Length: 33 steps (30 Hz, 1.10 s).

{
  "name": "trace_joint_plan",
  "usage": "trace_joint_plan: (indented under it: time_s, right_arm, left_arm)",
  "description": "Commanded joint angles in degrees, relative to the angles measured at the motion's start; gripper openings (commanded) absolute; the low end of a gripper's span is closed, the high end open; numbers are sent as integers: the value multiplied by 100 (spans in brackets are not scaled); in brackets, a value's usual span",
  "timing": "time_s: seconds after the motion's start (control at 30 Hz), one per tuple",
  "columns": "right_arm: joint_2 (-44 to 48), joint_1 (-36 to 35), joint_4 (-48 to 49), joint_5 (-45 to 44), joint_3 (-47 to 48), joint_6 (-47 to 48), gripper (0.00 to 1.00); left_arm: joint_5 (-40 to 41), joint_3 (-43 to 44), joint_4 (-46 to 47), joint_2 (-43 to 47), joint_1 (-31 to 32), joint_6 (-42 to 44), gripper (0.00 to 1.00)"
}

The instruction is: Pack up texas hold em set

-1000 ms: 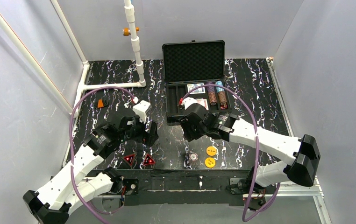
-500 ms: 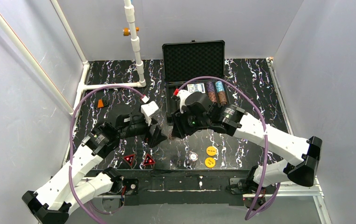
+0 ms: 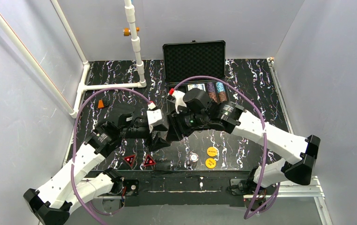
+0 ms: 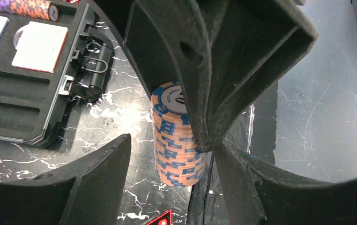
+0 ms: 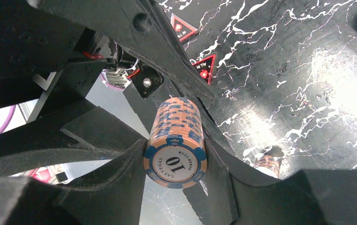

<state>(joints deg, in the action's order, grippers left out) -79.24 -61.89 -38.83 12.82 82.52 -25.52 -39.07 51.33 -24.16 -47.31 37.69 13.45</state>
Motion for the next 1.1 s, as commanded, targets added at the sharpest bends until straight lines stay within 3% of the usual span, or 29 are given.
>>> trace_joint_plan:
  time_s: [0.0,0.3,0.5,0.63,0.8,0.87,0.97,1.07]
  right_arm:
    - [-2,-7,561,298,393,-105,1]
    - [-56,1,542,88,467,-223,1]
    - [-83,34,536,-66,483,-395,1]
    - [-91,75,524,-139,477,-514,1]
    - [-84,147,680,-29,351,-735,1]
    - [-69,180,698,-69,332,-775,2]
    - [-3,203,762,-177,279,-828,15]
    - [78,216,798,-299,254,-839,38]
  left_arm:
    - [-241,80,68,-119,68,-7,63]
    - [70,-28,111,-95,119,-21,62]
    - [269,-133,147,-90,149,-56,53]
    - [413,-193,245,-52,157,-115,37]
    - [528,-247,327,-5,159,-206,4]
    - [596,-289,357,16,152,-249,0]
    - [620,-308,385,20,164,-375,0]
    - [661,-287,403,7,158,-565,0]
